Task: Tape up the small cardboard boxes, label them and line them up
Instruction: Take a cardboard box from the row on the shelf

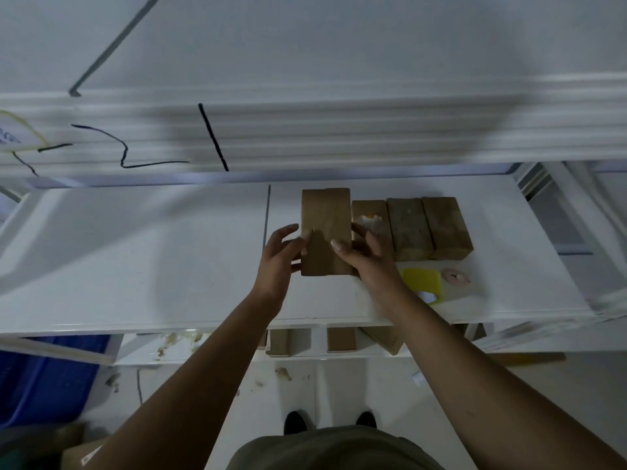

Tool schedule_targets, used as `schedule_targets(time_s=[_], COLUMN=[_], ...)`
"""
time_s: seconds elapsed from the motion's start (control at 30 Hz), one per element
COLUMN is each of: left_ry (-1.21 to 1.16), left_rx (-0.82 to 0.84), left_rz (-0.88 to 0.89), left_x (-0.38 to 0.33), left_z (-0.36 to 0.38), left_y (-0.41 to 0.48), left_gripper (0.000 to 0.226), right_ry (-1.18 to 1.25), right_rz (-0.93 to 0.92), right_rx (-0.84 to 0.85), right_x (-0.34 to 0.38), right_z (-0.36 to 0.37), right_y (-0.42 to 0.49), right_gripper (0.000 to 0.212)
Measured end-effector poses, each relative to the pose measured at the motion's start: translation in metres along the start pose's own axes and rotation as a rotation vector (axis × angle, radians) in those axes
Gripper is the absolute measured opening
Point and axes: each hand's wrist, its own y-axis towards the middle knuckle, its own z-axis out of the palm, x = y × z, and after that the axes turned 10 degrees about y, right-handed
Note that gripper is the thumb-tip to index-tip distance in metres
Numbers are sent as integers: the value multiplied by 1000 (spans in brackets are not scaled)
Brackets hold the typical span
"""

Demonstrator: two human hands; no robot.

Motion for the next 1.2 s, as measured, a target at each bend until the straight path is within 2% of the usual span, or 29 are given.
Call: schedule_targets(time_s=[0.13,0.27,0.47,0.6,0.83,0.97,1.1,1.2], left_ry=[11,39,57,67,102,84,89,138], left_rx=[14,-9,23,-12,-23,-1,-11,7], left_rz=[12,43,86,95,100,104,114,127], left_x=[-12,-13,-12,-12,-10,-13,-11,-10], left_z=[3,4,6,6,2,1,-1,-2], left_y=[-3,-7,-12,-13,-14,-15,-15,-15], left_gripper=[37,40,42,42,46,47,38,41], right_ry=[-14,5,-57,-52,-58,-74,-102,-134], right_rz=[-8,2,-36,-24,-67,-60,-47,-36], right_rx=[47,54,-55,-108,-132,-118,-143,-151], right_x=[-4,5,18,18,12,13,12,12], right_z=[-1,0,6,12,18,18,18,16], right_y=[-7,-10,-1,1,-3,-3,-1,-1], right_gripper=[72,57,62,46,36,52,45,47])
